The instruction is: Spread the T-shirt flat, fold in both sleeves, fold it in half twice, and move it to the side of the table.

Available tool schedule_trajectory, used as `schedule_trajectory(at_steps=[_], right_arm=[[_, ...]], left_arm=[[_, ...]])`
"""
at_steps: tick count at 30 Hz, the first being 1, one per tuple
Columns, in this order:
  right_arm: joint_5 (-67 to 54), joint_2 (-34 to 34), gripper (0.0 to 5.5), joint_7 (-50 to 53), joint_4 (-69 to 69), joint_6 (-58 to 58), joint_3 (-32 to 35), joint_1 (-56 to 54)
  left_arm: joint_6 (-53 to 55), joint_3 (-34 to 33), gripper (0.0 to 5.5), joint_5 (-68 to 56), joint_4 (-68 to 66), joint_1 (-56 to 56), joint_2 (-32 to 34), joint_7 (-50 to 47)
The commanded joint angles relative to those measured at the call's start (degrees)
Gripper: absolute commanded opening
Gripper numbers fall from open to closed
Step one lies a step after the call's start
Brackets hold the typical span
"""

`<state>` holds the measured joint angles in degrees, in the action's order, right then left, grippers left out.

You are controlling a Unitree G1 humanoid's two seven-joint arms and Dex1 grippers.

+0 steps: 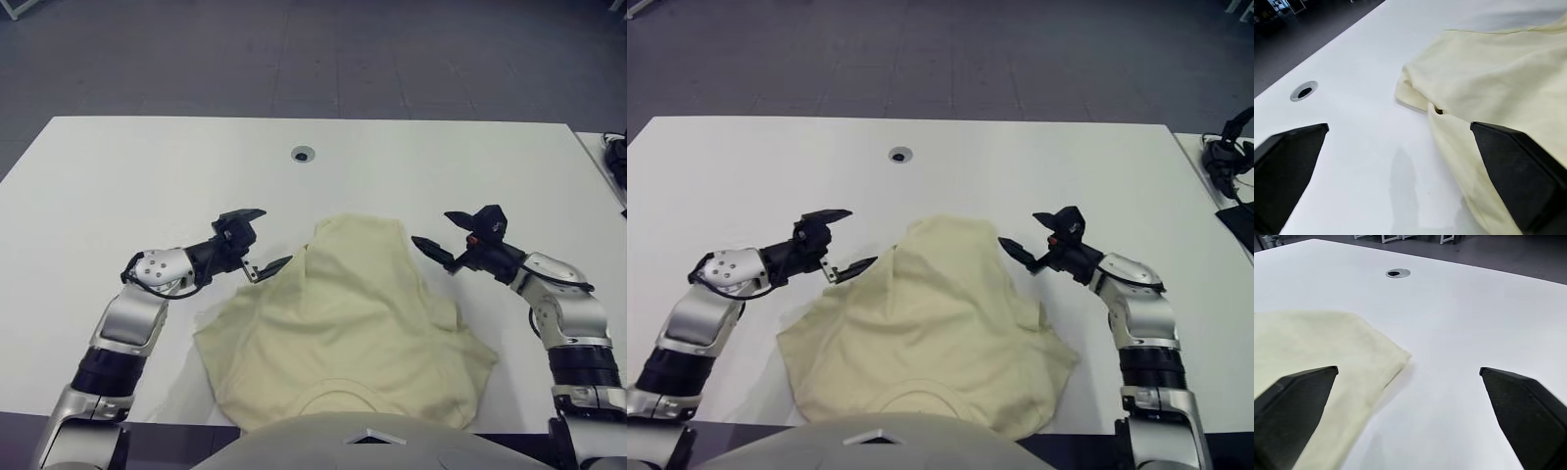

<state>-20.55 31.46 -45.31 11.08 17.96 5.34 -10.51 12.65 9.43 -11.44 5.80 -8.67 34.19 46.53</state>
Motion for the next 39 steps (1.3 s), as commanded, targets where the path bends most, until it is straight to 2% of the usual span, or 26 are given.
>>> schedule_trajectory(at_steps=[1, 6, 16, 34, 39], right_arm=[[0.05, -2.34, 5.39, 1.00, 0.63, 1.54, -1.07, -2.53], [0.64, -2.71, 5.40, 0.69, -0.02, 1.39, -1.86, -2.71], [1.91, -3.06, 5.40, 1.22, -0.18, 0.04, -2.18, -2.43], [3.08, -3.63, 5.40, 2.07, -0.89, -1.75, -1.82, -1.85], [3.21, -3.82, 5.40, 1.99, -0.93, -2.17, -2.15, -1.72]], left_arm=[[2.60, 0.88, 5.40, -1.23, -1.52, -1.70, -1.58, 1.75], [6.00, 0.57, 4.76, -3.10, -4.35, -3.53, -3.98, 2.32], [12.19, -0.10, 3.04, -6.45, -3.88, -2.49, -5.10, 3.78], [8.39, 3.95, 0.12, -0.43, -5.52, 0.34, -4.49, 4.47], [9.41, 2.35, 0.05, -2.61, -4.05, 0.05, -5.11, 4.91]])
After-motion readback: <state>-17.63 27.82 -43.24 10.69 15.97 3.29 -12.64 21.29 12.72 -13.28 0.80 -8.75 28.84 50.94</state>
